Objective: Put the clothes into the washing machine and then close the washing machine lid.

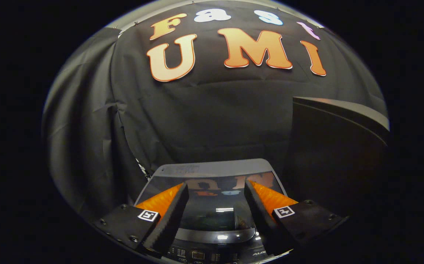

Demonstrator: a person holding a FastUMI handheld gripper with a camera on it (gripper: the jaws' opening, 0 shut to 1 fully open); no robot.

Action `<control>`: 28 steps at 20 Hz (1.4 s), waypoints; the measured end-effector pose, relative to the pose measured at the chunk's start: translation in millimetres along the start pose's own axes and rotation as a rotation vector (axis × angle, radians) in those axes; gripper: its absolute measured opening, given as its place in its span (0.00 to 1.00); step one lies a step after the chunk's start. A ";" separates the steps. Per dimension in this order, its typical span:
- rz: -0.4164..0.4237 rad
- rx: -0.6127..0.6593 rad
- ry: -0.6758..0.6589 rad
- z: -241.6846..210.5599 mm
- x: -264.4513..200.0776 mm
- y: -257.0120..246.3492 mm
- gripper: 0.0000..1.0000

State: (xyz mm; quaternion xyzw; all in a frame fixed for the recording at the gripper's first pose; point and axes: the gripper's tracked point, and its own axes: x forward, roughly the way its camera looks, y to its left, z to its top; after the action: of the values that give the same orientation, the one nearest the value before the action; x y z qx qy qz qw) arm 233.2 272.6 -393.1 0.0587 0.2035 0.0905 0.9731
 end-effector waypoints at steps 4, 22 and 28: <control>-0.007 0.004 0.022 -7.1 5.3 -5.4 0.98; 0.000 -0.068 -0.131 140.5 -167.0 -21.7 0.98; 0.006 -0.095 -0.245 199.9 -210.3 -35.7 0.98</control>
State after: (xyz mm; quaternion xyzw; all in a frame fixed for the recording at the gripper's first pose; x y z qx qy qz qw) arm 130.5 180.2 -135.4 0.0236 0.0784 0.0950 0.9921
